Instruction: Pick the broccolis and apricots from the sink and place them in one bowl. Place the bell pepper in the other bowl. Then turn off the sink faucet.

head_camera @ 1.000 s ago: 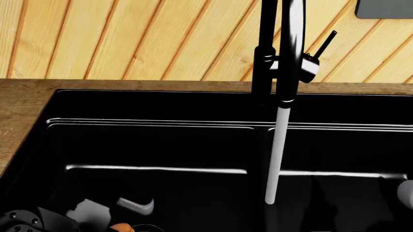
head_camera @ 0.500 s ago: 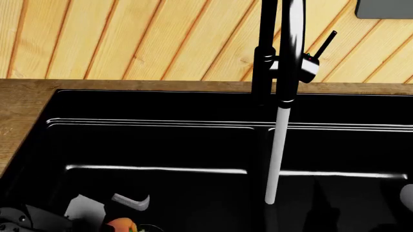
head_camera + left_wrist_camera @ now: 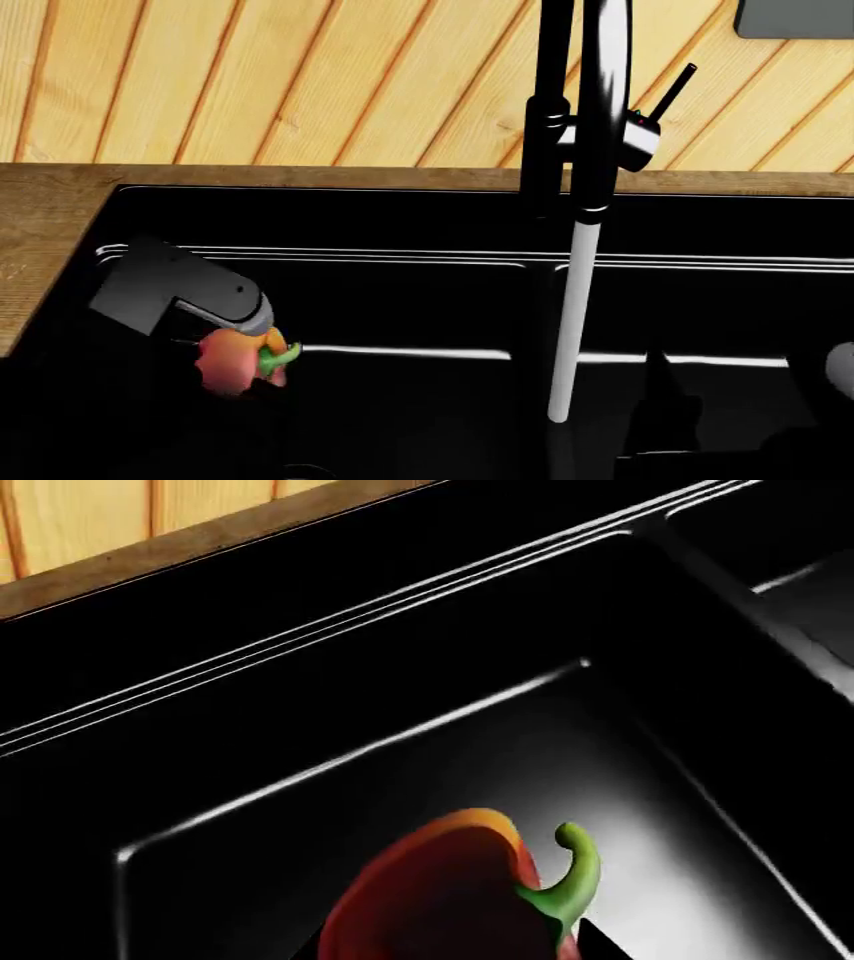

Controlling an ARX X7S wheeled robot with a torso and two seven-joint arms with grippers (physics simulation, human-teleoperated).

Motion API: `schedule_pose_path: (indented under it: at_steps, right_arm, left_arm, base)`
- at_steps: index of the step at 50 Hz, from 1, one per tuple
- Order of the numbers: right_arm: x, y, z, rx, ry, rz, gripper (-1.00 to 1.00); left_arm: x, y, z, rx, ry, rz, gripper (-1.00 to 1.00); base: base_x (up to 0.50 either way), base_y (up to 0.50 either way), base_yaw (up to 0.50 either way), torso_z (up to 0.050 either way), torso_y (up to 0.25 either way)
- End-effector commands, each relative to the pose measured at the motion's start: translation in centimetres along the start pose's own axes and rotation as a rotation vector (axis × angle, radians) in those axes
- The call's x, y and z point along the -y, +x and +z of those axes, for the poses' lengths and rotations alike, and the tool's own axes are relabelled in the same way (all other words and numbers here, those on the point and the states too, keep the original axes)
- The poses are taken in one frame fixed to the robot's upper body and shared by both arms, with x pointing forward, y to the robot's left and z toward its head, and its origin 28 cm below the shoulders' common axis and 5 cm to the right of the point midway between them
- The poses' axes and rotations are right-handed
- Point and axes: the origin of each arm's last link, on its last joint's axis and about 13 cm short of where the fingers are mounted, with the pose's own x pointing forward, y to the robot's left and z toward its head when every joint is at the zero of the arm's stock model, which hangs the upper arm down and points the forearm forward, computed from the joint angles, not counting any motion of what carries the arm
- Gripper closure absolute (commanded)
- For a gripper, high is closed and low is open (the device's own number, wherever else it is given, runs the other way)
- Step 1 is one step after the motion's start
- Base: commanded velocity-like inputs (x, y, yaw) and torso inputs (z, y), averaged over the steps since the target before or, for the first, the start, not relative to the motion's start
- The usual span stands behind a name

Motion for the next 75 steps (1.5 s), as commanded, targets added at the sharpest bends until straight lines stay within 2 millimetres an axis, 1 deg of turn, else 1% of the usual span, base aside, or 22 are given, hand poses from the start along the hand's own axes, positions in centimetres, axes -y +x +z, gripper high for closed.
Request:
schedule_pose_path:
  at_steps: [1,2,4,5,6,8,10,13,16,20,36,53,75]
  right_arm:
    - [0.0,0.8,0.7,0.025,-0.011,0.021,-1.00]
    - [-0.1,0.8,0.8,0.027,-0.011,0.023,-1.00]
    - [-0.1,1.0,0.9,0.029,-0.013,0.025,-1.00]
    - [-0.1,1.0,1.1,0.032,-0.014,0.026,-1.00]
    - [-0.1,1.0,1.3,0.037,-0.014,0.024,-1.00]
    - [-0.2,1.0,1.4,0.038,-0.019,0.028,-1.00]
    - [-0.2,1.0,1.3,0.036,-0.019,0.030,-1.00]
    - [-0.2,1.1,1.2,0.034,-0.015,0.028,-1.00]
    - [-0.2,1.0,1.5,0.048,-0.016,0.025,-1.00]
    - [-0.2,0.8,1.7,0.057,-0.017,0.016,-1.00]
    - [-0.5,0.7,1.6,0.044,-0.030,0.009,-1.00]
    - [-0.6,0.5,1.5,0.050,-0.028,0.010,-1.00]
    - [-0.7,0.6,1.4,0.056,-0.033,0.009,-1.00]
  left_arm:
    - [0.5,-3.6,1.2,0.298,-0.015,-0.031,1.00]
    - [0.4,-4.2,1.3,0.330,-0.037,-0.058,1.00]
    - [0.3,-4.8,1.6,0.409,-0.002,-0.027,1.00]
    - [0.2,-5.0,1.6,0.419,0.033,-0.015,1.00]
    - [0.1,-5.7,1.8,0.436,0.014,-0.044,1.00]
    - [0.2,-6.1,1.7,0.461,0.041,-0.027,1.00]
    - [0.1,-6.4,1.5,0.462,0.005,-0.034,1.00]
    - [-0.1,-6.4,1.1,0.478,-0.051,-0.018,1.00]
    - [-0.4,-6.5,0.7,0.495,-0.083,-0.003,1.00]
    - [-0.4,-6.7,0.4,0.514,-0.089,0.002,1.00]
    - [-0.5,-7.2,0.1,0.549,-0.118,0.009,1.00]
    - [-0.7,-7.9,0.1,0.547,-0.135,0.006,1.00]
    - [-0.5,-8.4,-0.3,0.538,-0.144,-0.004,1.00]
  base:
    - [0.00,0.00,0.00,0.000,0.000]
    - [0.00,0.00,0.00,0.000,0.000]
    - [0.00,0.00,0.00,0.000,0.000]
    - [0.00,0.00,0.00,0.000,0.000]
    - [0.00,0.00,0.00,0.000,0.000]
    - [0.00,0.00,0.00,0.000,0.000]
    - [0.00,0.00,0.00,0.000,0.000]
    - [0.00,0.00,0.00,0.000,0.000]
    - [0.00,0.00,0.00,0.000,0.000]
    - [0.00,0.00,0.00,0.000,0.000]
    - [0.00,0.00,0.00,0.000,0.000]
    - [-0.41,0.18,0.00,0.000,0.001]
    - [-0.49,0.30,0.00,0.000,0.000]
